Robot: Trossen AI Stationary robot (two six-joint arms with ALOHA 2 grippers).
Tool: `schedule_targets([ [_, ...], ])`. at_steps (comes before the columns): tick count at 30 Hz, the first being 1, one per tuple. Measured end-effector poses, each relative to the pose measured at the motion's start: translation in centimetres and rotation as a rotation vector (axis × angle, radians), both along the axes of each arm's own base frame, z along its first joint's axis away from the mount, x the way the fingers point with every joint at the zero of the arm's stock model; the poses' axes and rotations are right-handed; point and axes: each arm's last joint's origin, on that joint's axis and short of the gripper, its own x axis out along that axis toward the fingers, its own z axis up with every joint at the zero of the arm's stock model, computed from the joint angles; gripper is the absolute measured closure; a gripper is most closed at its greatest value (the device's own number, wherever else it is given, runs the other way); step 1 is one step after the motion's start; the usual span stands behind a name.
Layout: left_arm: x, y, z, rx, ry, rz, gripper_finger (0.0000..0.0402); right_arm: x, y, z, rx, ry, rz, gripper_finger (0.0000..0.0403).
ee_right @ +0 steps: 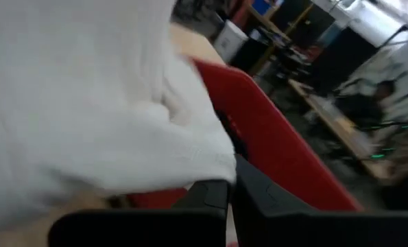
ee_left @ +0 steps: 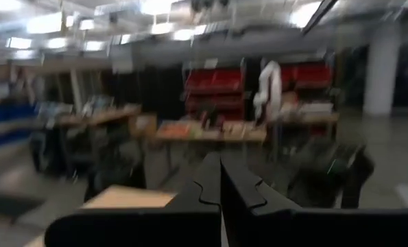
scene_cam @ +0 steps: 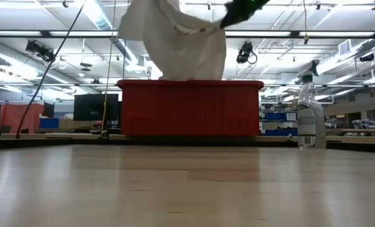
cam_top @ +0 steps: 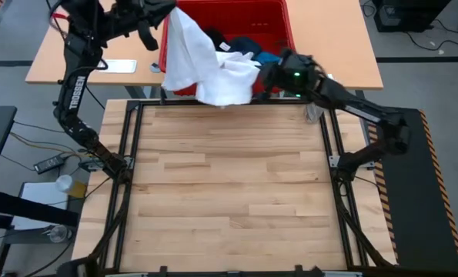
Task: Fold Laundry from Bin
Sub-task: Remove the white polo shirt from the red bin and place it on the table
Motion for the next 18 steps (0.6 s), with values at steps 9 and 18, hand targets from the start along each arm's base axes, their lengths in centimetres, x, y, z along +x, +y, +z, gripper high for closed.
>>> schedule_targets([
  [9, 0.5, -0.7, -0.7, -0.031, 0.072, -0.188, 0.0401, -3.8, 5.2, 4.1, 0.136, -0.252, 0.213, 0.0394],
  [18, 1.3, -4.1, -0.4, -0.112, 0.106, -0.629, 0.0401, -7.0, 8.5, 6.2, 0.566, -0.425, 0.701, 0.0395],
])
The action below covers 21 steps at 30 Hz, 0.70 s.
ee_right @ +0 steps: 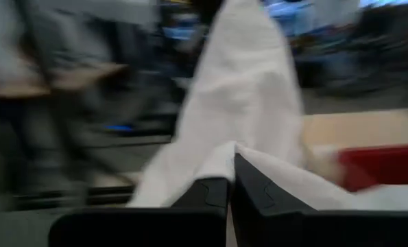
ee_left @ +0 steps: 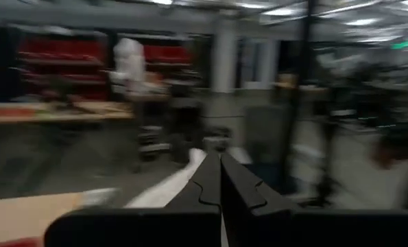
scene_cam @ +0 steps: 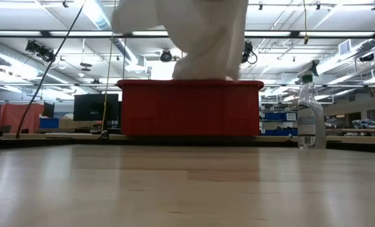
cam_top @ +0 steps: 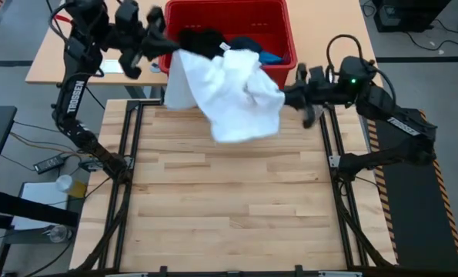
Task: Fold Laundry from Bin
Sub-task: Remove the white polo shirt from the red bin and place it on the table
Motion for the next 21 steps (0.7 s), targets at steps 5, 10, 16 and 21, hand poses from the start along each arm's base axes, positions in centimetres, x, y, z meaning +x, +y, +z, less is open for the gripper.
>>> schedule_targets([
  [5, 0.9, -2.1, -1.5, -0.099, 0.132, -0.125, 0.0401, -0.5, 1.9, -0.6, 0.245, 0.117, 0.235, 0.0396],
  [10, 1.7, -4.6, -4.5, -0.150, 0.371, -0.122, 0.0401, -0.5, 3.5, -1.9, 0.432, 0.301, 0.339, 0.0396],
  [16, 4.0, -7.4, -8.5, -0.025, 0.688, -0.019, 0.0401, 0.0, 5.0, -4.3, 0.565, 0.569, 0.315, 0.0396],
  [21, 6.0, -10.0, -12.2, -0.076, 0.936, -0.099, 0.0401, 1.9, 7.3, -6.1, 0.630, 0.754, 0.404, 0.0397],
])
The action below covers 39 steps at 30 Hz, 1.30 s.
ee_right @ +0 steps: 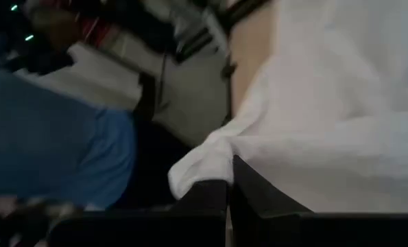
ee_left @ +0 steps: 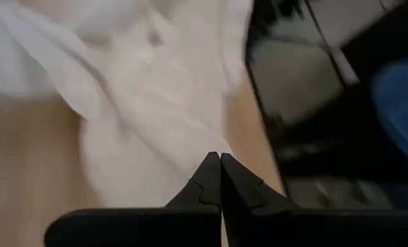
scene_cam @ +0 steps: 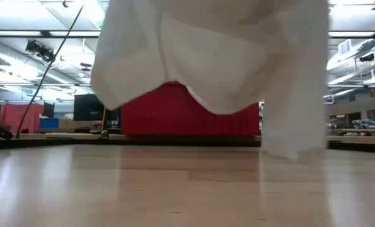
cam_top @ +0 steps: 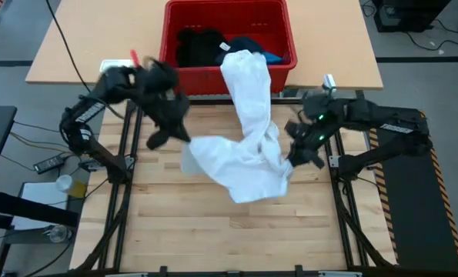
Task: Fold Laundry from Bin
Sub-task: Remove the white polo shirt from the red bin and place it on the table
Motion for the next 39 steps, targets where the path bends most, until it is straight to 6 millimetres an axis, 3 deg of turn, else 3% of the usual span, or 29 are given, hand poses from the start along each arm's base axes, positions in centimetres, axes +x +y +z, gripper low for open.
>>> schedule_targets([
  [4, 1.2, -2.5, -3.0, 0.021, 0.180, -0.035, 0.0401, 1.0, 2.2, -1.0, 0.031, 0.074, 0.121, 0.0397],
  [8, 1.4, -4.9, -5.1, -0.006, 0.310, -0.075, 0.0401, 0.5, 4.0, -1.9, 0.092, 0.218, 0.227, 0.0397],
  [13, 0.9, -7.4, -5.2, -0.071, 0.346, -0.152, 0.0401, -1.7, 5.0, -2.8, 0.094, 0.418, 0.309, 0.0396],
  [16, 0.6, -7.9, -3.4, -0.077, 0.277, -0.145, 0.0401, -3.0, 5.0, -2.2, 0.099, 0.408, 0.330, 0.0396],
  [19, 0.1, -7.9, -0.4, -0.089, 0.125, -0.088, 0.0401, -3.9, 4.9, -0.6, 0.111, 0.343, 0.329, 0.0396],
  [25, -2.7, -7.2, 7.5, 0.032, -0.383, 0.021, 0.0401, -4.7, 4.3, 5.5, 0.086, 0.016, 0.274, 0.0395],
  [28, -3.9, -6.4, 10.4, 0.088, -0.678, 0.098, 0.0401, -5.1, 3.5, 8.8, 0.045, -0.187, 0.198, 0.0395],
  [32, -4.4, -5.5, 13.2, 0.119, -0.982, 0.165, 0.0401, -6.0, 2.0, 12.8, -0.034, -0.459, 0.069, 0.0395],
  [39, -3.2, -4.2, 15.7, 0.176, -1.291, 0.235, 0.0401, -6.6, 0.3, 17.3, -0.162, -0.871, -0.067, 0.0395],
])
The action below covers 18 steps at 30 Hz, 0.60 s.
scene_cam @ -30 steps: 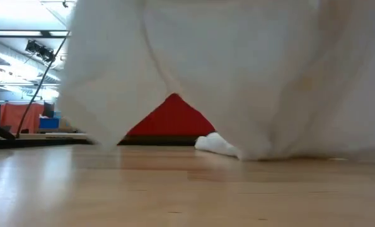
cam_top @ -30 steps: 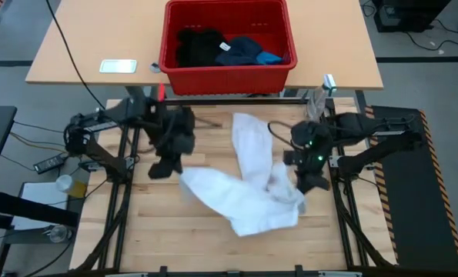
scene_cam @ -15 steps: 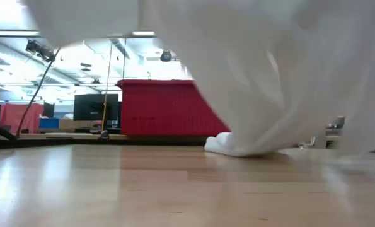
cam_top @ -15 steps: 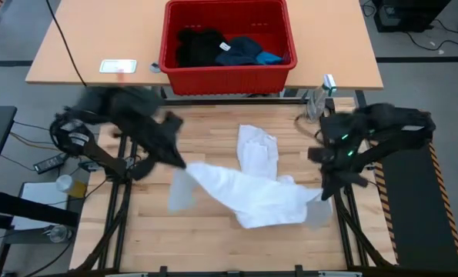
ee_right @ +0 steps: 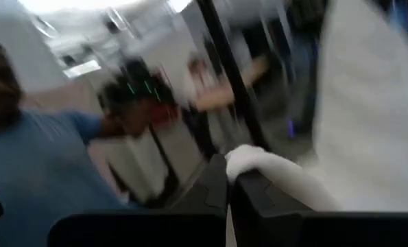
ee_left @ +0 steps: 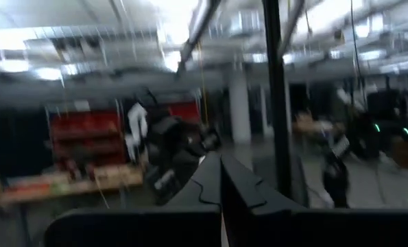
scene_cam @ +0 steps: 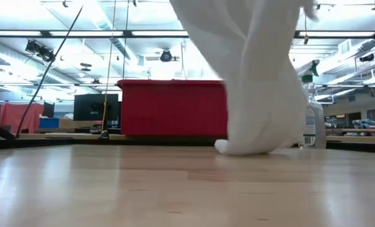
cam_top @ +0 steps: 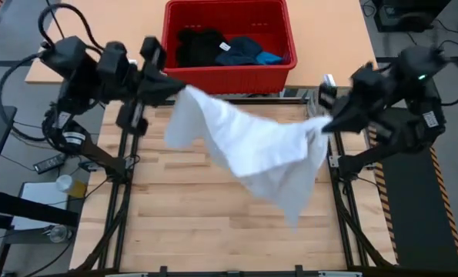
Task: Fold Laundry from Bin
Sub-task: Remove the white polo shirt from the red bin and place it on the table
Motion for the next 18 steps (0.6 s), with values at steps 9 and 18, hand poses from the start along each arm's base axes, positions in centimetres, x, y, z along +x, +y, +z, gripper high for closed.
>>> schedule_targets([
  [9, -0.9, 1.9, 2.2, -0.160, -0.250, -0.074, 0.0401, -1.0, -1.7, 3.2, 0.152, -0.262, -0.066, 0.0394],
  [18, 0.2, -2.2, -0.1, -0.190, 0.156, -0.637, 0.0401, 0.4, 1.4, 2.0, 0.344, 0.126, 0.435, 0.0394],
])
